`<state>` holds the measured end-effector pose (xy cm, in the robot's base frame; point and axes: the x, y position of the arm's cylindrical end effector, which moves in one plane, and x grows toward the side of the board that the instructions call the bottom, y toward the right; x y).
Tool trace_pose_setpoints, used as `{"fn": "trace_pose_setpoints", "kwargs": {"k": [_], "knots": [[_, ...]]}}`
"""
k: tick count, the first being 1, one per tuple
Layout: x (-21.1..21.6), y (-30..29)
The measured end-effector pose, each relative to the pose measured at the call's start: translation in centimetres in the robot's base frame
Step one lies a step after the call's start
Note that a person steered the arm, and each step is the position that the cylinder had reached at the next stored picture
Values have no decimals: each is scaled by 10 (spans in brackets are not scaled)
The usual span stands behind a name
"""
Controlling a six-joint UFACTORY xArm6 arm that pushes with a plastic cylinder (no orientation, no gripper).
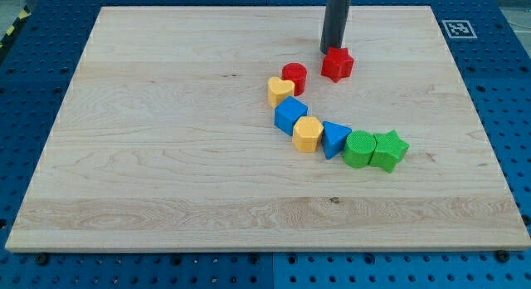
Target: Push red star towards center of the board
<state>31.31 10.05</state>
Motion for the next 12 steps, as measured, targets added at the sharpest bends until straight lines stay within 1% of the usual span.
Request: {"fn": "trace_pose_setpoints", "kwargs": {"k": [1,2,3,6,7,9,10,12], "knots": [[11,0],[-4,2],[-9,27],[30,34],[30,56],[42,36],[58,24],[65,22]]}}
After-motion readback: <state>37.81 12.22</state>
